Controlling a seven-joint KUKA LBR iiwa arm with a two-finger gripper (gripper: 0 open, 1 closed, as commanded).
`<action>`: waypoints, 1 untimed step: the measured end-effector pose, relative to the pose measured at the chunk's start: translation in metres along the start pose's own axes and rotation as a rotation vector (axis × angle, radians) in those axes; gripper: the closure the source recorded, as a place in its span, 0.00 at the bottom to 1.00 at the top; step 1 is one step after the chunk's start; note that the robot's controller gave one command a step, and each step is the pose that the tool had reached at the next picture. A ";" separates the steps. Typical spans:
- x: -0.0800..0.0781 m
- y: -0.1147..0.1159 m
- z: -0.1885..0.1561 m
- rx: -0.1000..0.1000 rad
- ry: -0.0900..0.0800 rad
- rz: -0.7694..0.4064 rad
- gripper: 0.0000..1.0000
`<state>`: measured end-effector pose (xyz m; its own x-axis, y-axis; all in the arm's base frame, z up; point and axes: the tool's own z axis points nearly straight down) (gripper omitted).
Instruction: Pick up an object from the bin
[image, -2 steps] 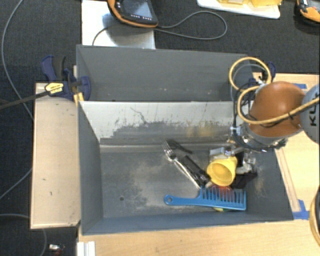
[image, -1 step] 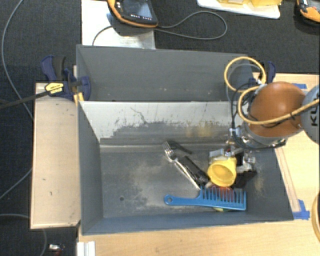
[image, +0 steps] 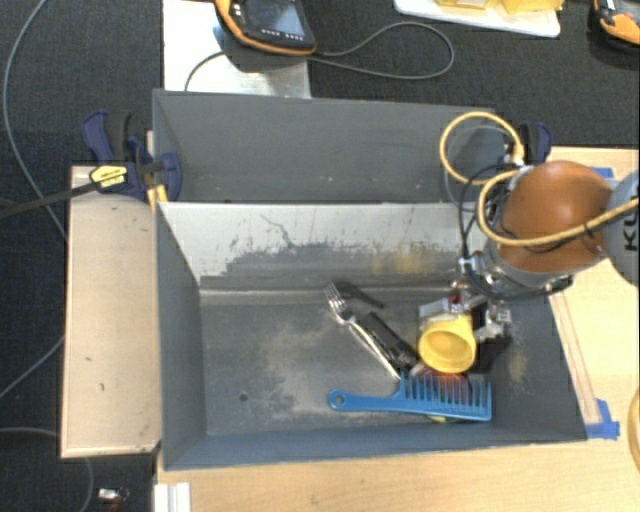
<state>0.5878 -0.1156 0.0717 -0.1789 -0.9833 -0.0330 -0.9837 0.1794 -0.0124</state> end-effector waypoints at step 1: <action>-0.001 -0.006 -0.013 0.002 -0.005 -0.149 0.00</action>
Offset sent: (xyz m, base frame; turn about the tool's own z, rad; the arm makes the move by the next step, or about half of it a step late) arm 0.0043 -0.0101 -0.0017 -0.5047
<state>0.5932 -0.1162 0.0846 -0.0313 -0.9989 -0.0359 -0.9993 0.0320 -0.0192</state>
